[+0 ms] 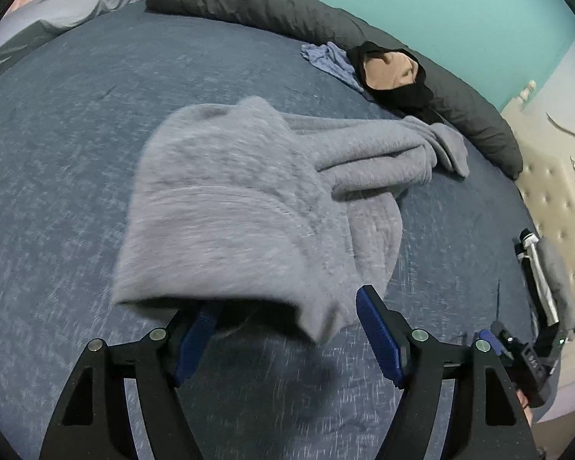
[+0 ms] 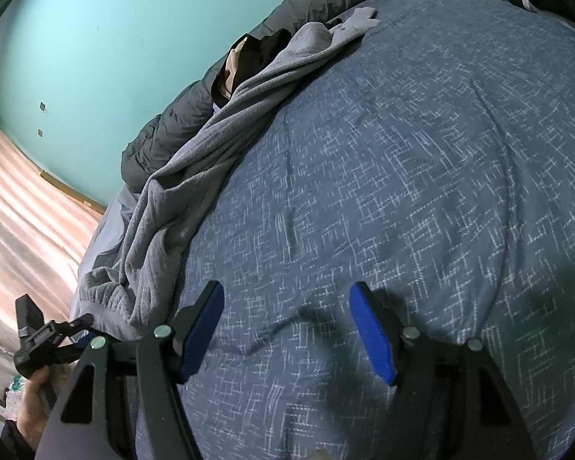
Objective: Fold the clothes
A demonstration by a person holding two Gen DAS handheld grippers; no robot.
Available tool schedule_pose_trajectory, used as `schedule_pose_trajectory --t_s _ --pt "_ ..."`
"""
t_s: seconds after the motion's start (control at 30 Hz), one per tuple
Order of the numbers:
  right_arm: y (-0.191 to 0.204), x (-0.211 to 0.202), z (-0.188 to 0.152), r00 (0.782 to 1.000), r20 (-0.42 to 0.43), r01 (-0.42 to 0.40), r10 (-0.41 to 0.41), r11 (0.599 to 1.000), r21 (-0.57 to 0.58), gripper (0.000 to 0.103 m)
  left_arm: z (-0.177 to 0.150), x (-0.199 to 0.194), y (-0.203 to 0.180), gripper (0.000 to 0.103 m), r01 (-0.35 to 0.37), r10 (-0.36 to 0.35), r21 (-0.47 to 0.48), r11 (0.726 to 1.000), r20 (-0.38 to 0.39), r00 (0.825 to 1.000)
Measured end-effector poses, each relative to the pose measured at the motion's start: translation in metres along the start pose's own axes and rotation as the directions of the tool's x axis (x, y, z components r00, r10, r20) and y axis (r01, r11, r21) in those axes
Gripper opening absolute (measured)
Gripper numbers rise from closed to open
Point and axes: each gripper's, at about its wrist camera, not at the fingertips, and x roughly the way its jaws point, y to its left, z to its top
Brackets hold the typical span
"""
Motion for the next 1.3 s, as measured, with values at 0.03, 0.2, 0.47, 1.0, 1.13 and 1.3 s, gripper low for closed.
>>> schedule_pose_trajectory --t_s 0.03,0.2,0.47,1.0,1.13,1.3 --pt "0.000 0.000 0.000 1.000 0.000 -0.002 0.002 1.000 0.000 0.069 0.002 0.005 0.001 0.076 -0.008 0.008 0.001 1.000 0.004 1.000" --pt "0.002 0.001 0.000 1.000 -0.007 -0.008 0.008 1.000 -0.007 0.069 0.016 0.018 0.012 0.023 -0.015 0.015 0.001 1.000 0.012 1.000" --pt "0.003 0.006 -0.001 1.000 -0.015 0.013 -0.014 1.000 -0.025 0.069 0.052 -0.023 0.034 0.004 -0.016 0.011 0.055 0.998 0.096 0.995" --pt "0.030 -0.014 -0.015 0.994 0.014 0.114 -0.113 0.988 -0.102 0.069 0.062 -0.116 0.110 0.004 0.018 -0.016 -0.007 1.000 0.222 0.975" --pt "0.051 -0.004 0.000 0.991 -0.004 0.128 -0.130 0.978 -0.167 0.069 0.063 -0.114 0.116 0.004 0.023 -0.024 0.004 1.000 0.208 0.978" --pt "0.075 0.032 0.033 0.991 -0.059 0.110 -0.124 0.974 -0.198 0.072 0.064 -0.099 0.123 0.004 0.022 -0.023 0.004 1.000 0.188 0.982"
